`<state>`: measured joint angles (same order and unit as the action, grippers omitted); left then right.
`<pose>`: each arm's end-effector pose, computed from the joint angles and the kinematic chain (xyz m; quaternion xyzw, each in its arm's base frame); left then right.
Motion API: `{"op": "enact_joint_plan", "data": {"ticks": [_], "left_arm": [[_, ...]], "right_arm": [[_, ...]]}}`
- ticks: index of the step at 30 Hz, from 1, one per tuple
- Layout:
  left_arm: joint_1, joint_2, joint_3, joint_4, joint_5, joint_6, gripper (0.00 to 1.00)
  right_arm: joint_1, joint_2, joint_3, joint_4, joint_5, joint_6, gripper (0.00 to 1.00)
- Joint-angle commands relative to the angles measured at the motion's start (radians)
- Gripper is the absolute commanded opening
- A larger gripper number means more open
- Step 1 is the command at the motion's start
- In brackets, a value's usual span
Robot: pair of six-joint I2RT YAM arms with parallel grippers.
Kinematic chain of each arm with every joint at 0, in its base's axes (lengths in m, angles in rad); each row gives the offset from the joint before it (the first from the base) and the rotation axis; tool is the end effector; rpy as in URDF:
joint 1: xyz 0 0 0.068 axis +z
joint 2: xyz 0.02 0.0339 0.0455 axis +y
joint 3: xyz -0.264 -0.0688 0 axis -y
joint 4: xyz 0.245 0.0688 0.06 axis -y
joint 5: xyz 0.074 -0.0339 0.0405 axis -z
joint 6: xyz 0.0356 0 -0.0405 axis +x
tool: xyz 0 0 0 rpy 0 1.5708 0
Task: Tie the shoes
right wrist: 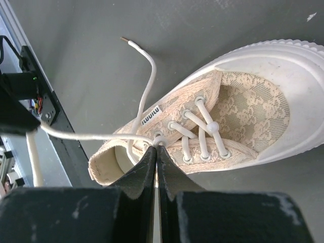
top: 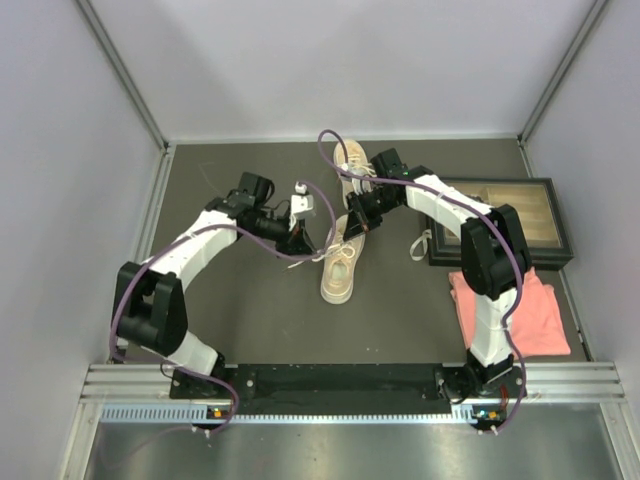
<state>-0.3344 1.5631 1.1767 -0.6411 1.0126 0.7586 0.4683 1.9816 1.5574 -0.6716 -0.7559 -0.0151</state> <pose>0.2881 -0.1321 0.2613 0.5490 0.6521 -0.4073 0.3277 0.3630 0.2110 0.2205 -0.3005 0.8563 0.3986 0.1325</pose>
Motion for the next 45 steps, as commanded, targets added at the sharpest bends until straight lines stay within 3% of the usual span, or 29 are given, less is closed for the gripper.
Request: {"op": "enact_joint_plan", "data": {"ticks": [1, 7, 13, 22, 23, 27, 30, 38, 45], "left_arm": [[-0.046, -0.086, -0.106, 0.085, 0.046, -0.157, 0.00], [-0.152, -0.126, -0.189, 0.317, 0.018, -0.356, 0.00], [-0.238, -0.054, -0.212, 0.621, -0.057, -0.597, 0.00], [-0.357, 0.117, -0.071, 0.558, -0.201, -0.483, 0.00], [-0.359, 0.121, -0.069, 0.569, -0.216, -0.482, 0.04], [-0.345, 0.072, -0.072, 0.589, -0.218, -0.475, 0.41], [-0.295, -0.003, -0.091, 0.571, -0.206, -0.493, 0.50], [-0.129, -0.098, -0.196, 0.603, -0.269, -0.485, 0.52], [-0.127, -0.020, -0.170, 0.701, -0.292, -0.570, 0.52]], "right_arm": [[-0.002, -0.043, 0.000, 0.040, 0.004, -0.005, 0.00], [-0.002, -0.044, 0.001, 0.046, -0.005, 0.000, 0.00], [0.000, -0.046, -0.002, 0.044, -0.013, -0.005, 0.00], [0.000, -0.050, -0.010, 0.049, -0.023, -0.006, 0.00], [-0.002, -0.050, -0.011, 0.050, -0.025, -0.006, 0.00], [0.000, -0.053, -0.019, 0.052, -0.034, -0.008, 0.00], [0.001, -0.055, -0.019, 0.047, -0.039, -0.013, 0.00], [0.001, -0.069, -0.017, 0.055, -0.048, -0.023, 0.00], [0.015, -0.081, -0.011, 0.061, -0.062, -0.023, 0.00]]}}
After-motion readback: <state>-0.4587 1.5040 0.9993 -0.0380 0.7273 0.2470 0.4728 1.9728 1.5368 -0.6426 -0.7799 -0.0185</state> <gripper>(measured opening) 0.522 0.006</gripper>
